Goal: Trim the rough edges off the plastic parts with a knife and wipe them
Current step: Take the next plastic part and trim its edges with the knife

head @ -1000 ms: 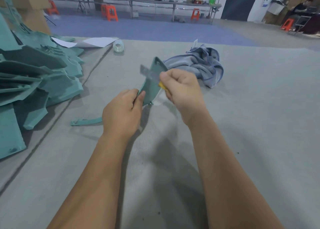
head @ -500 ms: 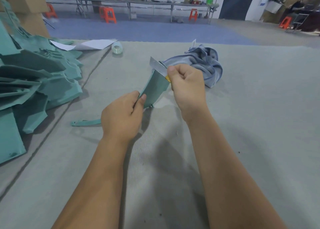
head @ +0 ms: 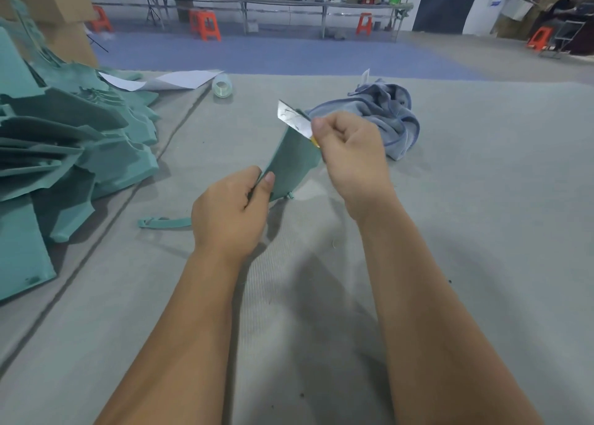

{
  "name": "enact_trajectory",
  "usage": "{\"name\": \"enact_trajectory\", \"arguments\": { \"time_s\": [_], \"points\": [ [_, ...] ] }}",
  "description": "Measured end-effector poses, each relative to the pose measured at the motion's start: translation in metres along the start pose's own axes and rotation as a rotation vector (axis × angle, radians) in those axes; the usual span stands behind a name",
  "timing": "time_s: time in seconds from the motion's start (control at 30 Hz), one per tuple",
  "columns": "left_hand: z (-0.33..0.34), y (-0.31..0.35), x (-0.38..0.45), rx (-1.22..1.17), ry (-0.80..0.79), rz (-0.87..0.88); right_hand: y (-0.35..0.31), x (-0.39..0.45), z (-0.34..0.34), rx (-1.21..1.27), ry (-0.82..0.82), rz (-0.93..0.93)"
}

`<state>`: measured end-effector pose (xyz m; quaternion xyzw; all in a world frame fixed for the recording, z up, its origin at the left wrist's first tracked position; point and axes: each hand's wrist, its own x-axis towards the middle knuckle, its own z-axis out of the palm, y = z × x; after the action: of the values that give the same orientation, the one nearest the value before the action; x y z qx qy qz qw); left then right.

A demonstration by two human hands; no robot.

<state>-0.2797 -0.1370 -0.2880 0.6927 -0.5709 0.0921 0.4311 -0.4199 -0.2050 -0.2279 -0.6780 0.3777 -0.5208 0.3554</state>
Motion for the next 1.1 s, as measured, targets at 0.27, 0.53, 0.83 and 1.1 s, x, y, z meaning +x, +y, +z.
{"name": "enact_trajectory", "arguments": {
  "time_s": [0.27,0.53,0.83,1.1],
  "points": [
    [0.002,-0.003,0.003,-0.034,0.011,-0.068,-0.002,-0.002,-0.002,0.45,0.145,-0.075],
    [0.002,-0.006,0.015,-0.026,-0.002,-0.099,0.025,0.002,-0.018,0.585,0.298,0.264],
    [0.004,-0.007,0.017,0.075,-0.062,0.236,0.037,0.0,-0.013,0.809,0.217,0.561],
    [0.015,-0.019,0.017,0.183,-0.431,0.014,0.047,0.002,-0.01,0.594,0.267,0.66]
  ]
}}
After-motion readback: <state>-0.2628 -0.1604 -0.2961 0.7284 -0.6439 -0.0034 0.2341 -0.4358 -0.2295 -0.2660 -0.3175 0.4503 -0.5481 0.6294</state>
